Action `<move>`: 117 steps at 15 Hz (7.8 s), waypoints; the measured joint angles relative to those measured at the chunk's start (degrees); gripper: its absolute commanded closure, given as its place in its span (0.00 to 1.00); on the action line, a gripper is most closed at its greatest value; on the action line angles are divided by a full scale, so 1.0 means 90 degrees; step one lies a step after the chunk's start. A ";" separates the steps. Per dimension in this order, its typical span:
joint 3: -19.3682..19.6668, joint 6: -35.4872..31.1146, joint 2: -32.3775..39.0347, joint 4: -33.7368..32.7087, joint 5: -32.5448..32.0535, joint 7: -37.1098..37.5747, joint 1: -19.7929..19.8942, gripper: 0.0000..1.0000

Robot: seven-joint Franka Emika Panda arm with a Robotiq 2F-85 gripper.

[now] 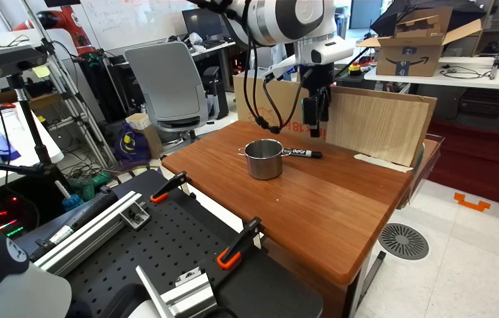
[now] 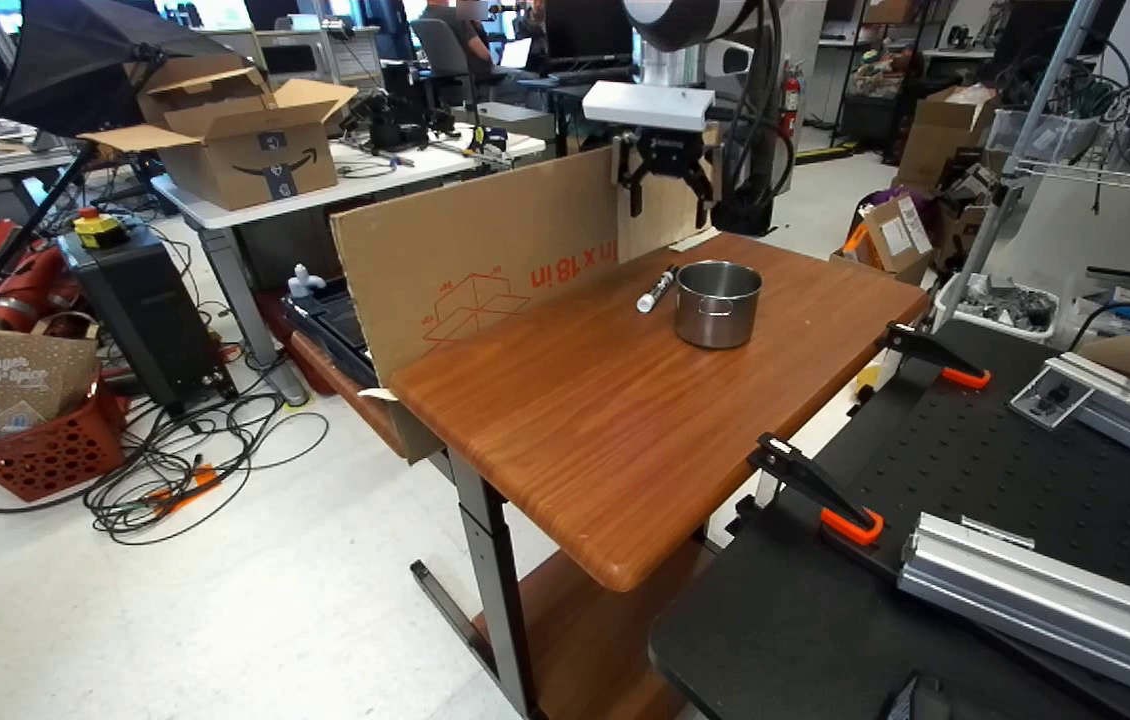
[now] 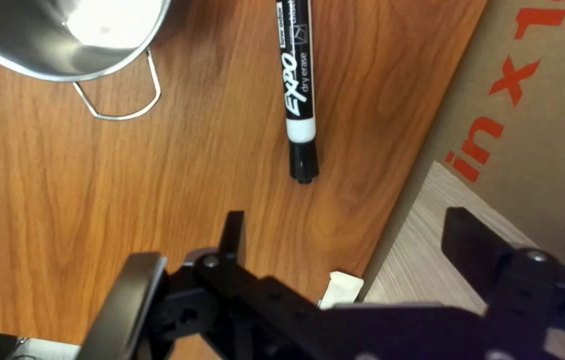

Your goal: Put the marker inside the silver cup

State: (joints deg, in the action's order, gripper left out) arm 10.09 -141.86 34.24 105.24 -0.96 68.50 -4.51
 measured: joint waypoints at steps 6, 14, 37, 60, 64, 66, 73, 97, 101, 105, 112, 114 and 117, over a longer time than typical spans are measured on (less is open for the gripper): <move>0.0091 -0.0002 0.0515 -0.0342 -0.0242 0.0062 -0.0171 0.00; 0.0089 -0.0477 0.0946 -0.0357 -0.0266 -0.0546 -0.0208 0.00; -0.0210 -0.1155 0.0622 0.0029 0.0298 -0.2404 -0.0210 0.95; 0.4280 -0.3096 -0.1702 0.2869 -0.5019 0.2384 -0.3993 0.95; 0.4811 -0.3057 -0.1490 0.3046 -0.5813 0.3346 -0.4818 0.95; 0.4965 -0.3041 -0.1384 0.3151 -0.6051 0.3637 -0.5077 0.95; 0.5125 -0.2853 -0.1256 0.3503 -0.6374 0.3865 -0.5515 0.95; 0.5878 -0.2820 -0.0231 0.3434 -0.7437 0.5470 -0.6789 0.95; 0.5883 -0.2821 0.0010 0.3431 -0.7514 0.5711 -0.6870 0.95; 0.5881 -0.2821 0.0210 0.3429 -0.7515 0.5750 -0.6907 0.95; 0.5833 -0.2821 0.0382 0.3427 -0.7515 0.5750 -0.6919 0.33; 0.5823 -0.2821 0.0393 0.3427 -0.7515 0.5750 -0.6919 0.18; 0.5820 -0.2821 0.0394 0.3427 -0.7515 0.5750 -0.6919 0.00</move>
State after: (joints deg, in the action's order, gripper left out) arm 62.47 -167.25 37.79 136.08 -68.60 120.26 -66.78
